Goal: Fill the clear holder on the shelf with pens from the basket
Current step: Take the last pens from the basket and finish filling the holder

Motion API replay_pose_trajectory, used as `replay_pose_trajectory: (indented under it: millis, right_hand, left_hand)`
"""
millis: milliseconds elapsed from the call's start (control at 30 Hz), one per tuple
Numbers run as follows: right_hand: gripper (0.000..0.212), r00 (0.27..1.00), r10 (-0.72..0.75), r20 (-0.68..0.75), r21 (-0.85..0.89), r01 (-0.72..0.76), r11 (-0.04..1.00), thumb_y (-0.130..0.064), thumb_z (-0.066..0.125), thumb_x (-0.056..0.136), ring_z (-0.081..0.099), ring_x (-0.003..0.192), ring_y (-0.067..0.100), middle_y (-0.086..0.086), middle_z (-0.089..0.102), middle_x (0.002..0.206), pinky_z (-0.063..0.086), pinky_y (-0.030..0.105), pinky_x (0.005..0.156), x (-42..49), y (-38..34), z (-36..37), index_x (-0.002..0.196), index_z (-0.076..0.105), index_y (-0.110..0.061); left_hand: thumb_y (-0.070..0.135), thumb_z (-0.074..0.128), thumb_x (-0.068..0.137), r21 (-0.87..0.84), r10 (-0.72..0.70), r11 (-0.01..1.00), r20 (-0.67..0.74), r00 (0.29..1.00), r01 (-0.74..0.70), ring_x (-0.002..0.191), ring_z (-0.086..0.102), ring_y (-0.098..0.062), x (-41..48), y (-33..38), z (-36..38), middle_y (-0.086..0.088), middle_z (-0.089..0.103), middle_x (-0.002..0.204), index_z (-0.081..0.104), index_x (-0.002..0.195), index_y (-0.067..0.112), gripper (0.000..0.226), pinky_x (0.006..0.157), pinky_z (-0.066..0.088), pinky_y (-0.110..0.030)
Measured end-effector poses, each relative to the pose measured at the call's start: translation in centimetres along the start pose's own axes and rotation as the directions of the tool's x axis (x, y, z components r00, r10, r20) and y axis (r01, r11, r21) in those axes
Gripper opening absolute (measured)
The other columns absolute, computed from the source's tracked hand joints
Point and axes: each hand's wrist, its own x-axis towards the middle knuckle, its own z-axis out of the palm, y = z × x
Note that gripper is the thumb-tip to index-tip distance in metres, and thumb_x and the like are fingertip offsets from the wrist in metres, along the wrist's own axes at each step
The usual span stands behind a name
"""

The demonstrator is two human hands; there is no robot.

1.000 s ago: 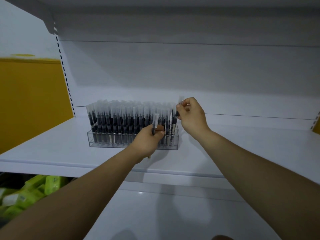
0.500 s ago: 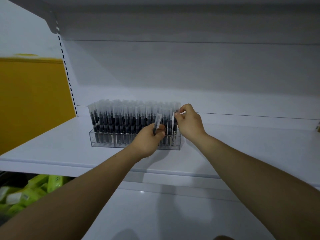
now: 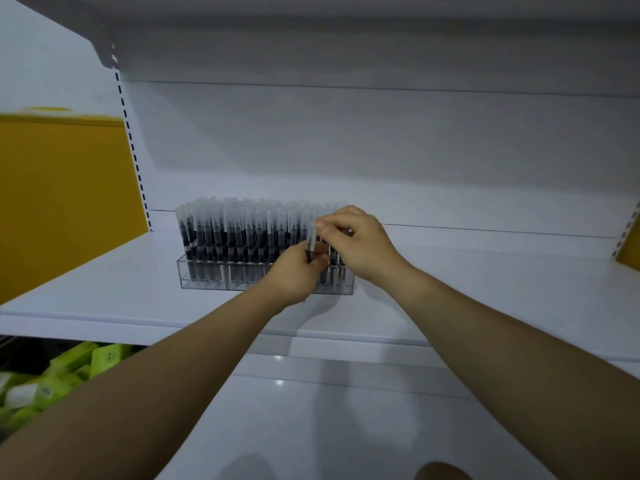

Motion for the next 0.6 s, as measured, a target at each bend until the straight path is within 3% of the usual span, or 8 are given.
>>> replay_pose_trajectory:
  millis: [100,267,400,433,500,533,600]
  right_hand:
    - [0.015,0.998,-0.031,0.062,0.029,0.029,0.999,-0.025,0.058,0.094,0.05,0.089,0.0,-0.003,0.055,0.102,0.035,0.01,0.076,-0.8,-0.4,0.0,0.086,0.07,-0.028]
    - [0.009,0.994,-0.045,0.098,0.045,0.041,0.998,-0.021,0.066,0.089,0.053,0.096,0.007,0.001,0.058,0.111,0.036,0.011,0.077,-1.6,-0.6,0.2,0.087,0.071,-0.028]
    - [0.008,0.999,-0.039,0.001,0.026,0.039,0.999,-0.021,0.062,0.092,0.056,0.088,0.014,0.0,0.063,0.095,0.044,0.025,0.079,-1.3,-0.6,0.5,0.084,0.065,-0.022]
    - [0.01,0.999,-0.014,-0.04,0.054,0.016,0.998,-0.021,0.059,0.093,0.058,0.085,0.015,-0.001,0.064,0.09,0.046,0.028,0.078,-1.1,-0.6,0.5,0.084,0.062,-0.022]
    - [0.01,0.99,0.044,-0.134,0.129,-0.026,0.991,-0.023,0.054,0.095,0.064,0.089,0.019,0.0,0.068,0.091,0.054,0.038,0.081,-0.4,-0.3,0.0,0.086,0.058,-0.024]
    - [0.012,0.981,0.063,-0.181,0.158,-0.035,0.987,-0.023,0.052,0.096,0.066,0.09,0.021,0.001,0.069,0.092,0.055,0.043,0.082,-0.1,-0.1,-0.4,0.087,0.057,-0.027]
    - [0.015,0.963,0.087,-0.256,0.172,-0.043,0.984,-0.025,0.048,0.098,0.067,0.09,0.023,0.001,0.068,0.093,0.056,0.049,0.082,0.6,0.4,-1.3,0.086,0.054,-0.031]
  left_hand:
    - [0.018,0.044,0.1,0.002,0.017,1.0,0.021,1.0,-0.017,0.07,0.041,-0.02,-0.4,0.0,-0.1,-0.015,0.048,0.079,0.056,0.104,-0.006,0.027,0.062,0.035,-0.032]
    - [0.021,0.045,0.1,0.006,0.034,0.999,0.022,0.999,-0.034,0.079,0.048,-0.022,-0.7,0.0,-0.3,-0.033,0.06,0.099,0.059,0.107,-0.002,0.028,0.068,0.038,-0.038]
    - [0.026,0.048,0.098,0.046,0.029,0.998,0.04,0.999,-0.031,0.07,0.045,-0.023,-0.9,0.3,-0.2,-0.016,0.052,0.079,0.057,0.106,-0.002,0.031,0.063,0.04,-0.036]
    - [0.027,0.052,0.097,0.056,0.03,0.998,0.048,0.998,-0.032,0.076,0.05,-0.024,-0.8,0.0,-0.3,-0.014,0.055,0.085,0.056,0.11,-0.001,0.031,0.068,0.043,-0.036]
    - [0.031,0.06,0.093,0.086,-0.007,0.996,0.066,0.998,0.001,0.105,0.057,-0.024,-0.9,-0.8,-0.5,-0.008,0.06,0.119,0.049,0.131,0.007,0.046,0.089,0.046,-0.034]
    - [0.033,0.061,0.092,0.12,-0.028,0.993,0.072,0.997,0.019,0.119,0.053,-0.023,-1.1,-1.4,-0.7,-0.007,0.054,0.134,0.042,0.14,0.01,0.057,0.1,0.043,-0.035]
    - [0.038,0.06,0.092,0.252,-0.045,0.967,0.074,0.996,0.025,0.129,0.047,-0.023,-1.6,-2.8,-0.9,-0.006,0.047,0.144,0.036,0.145,0.012,0.064,0.107,0.037,-0.034]
